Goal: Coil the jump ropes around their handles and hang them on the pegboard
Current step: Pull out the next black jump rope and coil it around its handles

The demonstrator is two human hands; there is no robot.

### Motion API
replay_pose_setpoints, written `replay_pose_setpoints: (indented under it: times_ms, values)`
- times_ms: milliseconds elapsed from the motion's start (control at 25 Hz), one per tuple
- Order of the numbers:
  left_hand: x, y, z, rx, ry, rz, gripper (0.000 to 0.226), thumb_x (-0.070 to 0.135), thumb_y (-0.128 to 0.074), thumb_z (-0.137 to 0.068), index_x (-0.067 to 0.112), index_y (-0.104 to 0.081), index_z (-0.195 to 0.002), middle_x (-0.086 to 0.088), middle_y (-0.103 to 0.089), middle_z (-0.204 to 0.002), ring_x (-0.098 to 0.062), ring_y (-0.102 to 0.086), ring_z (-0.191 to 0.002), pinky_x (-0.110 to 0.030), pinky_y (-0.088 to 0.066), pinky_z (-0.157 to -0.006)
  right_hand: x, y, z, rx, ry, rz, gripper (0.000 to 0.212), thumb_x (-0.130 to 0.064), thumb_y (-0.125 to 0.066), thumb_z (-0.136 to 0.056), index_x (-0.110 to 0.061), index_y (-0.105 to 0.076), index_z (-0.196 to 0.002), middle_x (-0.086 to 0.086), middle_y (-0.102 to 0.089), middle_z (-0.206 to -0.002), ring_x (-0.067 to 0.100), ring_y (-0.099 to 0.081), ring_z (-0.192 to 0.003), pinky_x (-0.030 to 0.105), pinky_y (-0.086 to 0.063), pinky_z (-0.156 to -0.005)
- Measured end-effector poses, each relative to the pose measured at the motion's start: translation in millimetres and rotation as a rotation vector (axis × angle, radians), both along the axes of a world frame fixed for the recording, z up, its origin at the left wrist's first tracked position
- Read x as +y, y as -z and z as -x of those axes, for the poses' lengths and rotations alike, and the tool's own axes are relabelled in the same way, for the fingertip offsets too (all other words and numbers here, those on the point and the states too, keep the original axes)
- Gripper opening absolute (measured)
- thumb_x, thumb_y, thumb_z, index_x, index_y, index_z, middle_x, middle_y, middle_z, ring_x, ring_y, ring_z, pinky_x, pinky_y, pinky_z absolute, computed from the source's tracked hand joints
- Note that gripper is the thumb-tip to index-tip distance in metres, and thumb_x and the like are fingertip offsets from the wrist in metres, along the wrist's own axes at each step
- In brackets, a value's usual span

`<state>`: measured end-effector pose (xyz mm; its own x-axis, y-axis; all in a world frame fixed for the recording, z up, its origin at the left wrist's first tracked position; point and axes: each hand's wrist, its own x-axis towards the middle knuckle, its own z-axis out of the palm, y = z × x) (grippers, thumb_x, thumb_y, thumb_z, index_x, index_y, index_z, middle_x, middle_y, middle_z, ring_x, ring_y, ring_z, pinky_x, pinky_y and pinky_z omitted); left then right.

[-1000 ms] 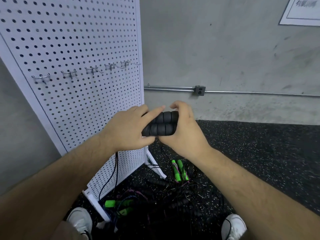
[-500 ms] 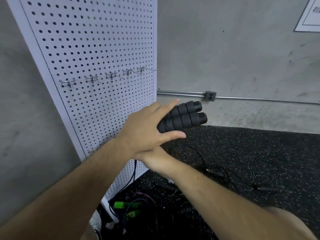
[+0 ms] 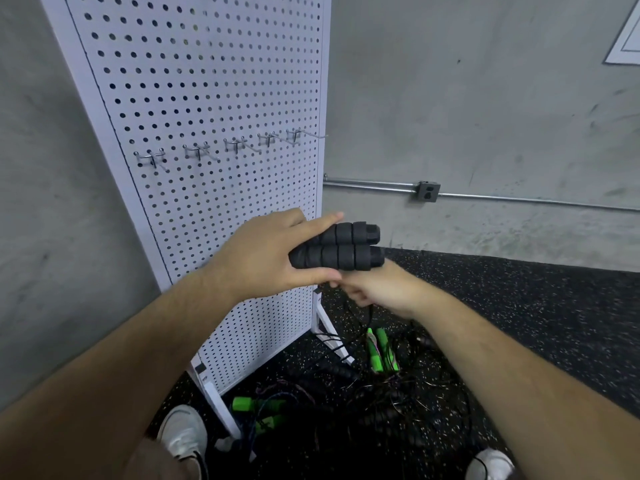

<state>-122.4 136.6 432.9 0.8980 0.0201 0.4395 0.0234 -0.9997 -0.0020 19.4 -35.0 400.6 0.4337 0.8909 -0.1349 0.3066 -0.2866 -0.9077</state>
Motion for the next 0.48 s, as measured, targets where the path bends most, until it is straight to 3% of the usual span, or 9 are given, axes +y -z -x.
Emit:
replay_pose_setpoints:
  times_ms: [200, 320, 400, 480]
  values:
    - [11.0, 3.4, 2.0, 0.009, -0.006, -0.116, 0.086, 0.092, -0.031, -0.078, 0.050, -0.029, -0.153, 0.014, -0.051, -0.091, -0.007, -0.049, -0.079, -0.027, -0.043, -0.065, -35.0, -22.4, -22.0, -0.088, 0.138, -0.007, 0.027, -0.031, -0.058, -0.101, -0.024, -0.073, -0.080, -0.004, -0.046, -0.062, 0.013, -0.038, -0.058, 0.022, -0.033, -0.054]
    - [7.9, 9.0, -7.2, 0.000, 0.016, -0.207, 0.085, 0.089, -0.034, -0.080, 0.044, -0.036, -0.152, 0.011, -0.053, -0.090, -0.008, -0.048, -0.076, -0.027, -0.041, -0.061, -39.5, -30.4, -21.4, -0.038, 0.197, -0.005, 0.022, -0.032, -0.057, -0.098, -0.019, -0.067, -0.084, -0.005, -0.043, -0.060, 0.012, -0.035, -0.054, 0.022, -0.026, -0.050]
    - [4.8, 11.4, -11.9, -0.020, 0.009, -0.207, 0.085, 0.088, -0.034, -0.081, 0.041, -0.039, -0.152, 0.010, -0.053, -0.088, -0.008, -0.046, -0.073, -0.026, -0.040, -0.059, -40.1, -32.5, -18.8, -0.047, 0.231, 0.009, 0.029, -0.045, -0.057, -0.095, -0.019, -0.064, -0.084, -0.013, -0.041, -0.052, 0.007, -0.034, -0.047, 0.023, -0.026, -0.051]
    - [2.3, 13.2, -14.0, -0.029, -0.006, -0.195, 0.088, 0.089, -0.031, -0.081, 0.040, -0.038, -0.153, 0.008, -0.052, -0.086, -0.009, -0.043, -0.070, -0.026, -0.037, -0.058, -41.4, -30.4, -16.9, -0.293, 0.248, 0.049, 0.051, -0.066, -0.058, -0.088, -0.017, -0.072, -0.085, -0.013, -0.048, -0.048, 0.005, -0.045, -0.046, 0.026, -0.034, -0.055]
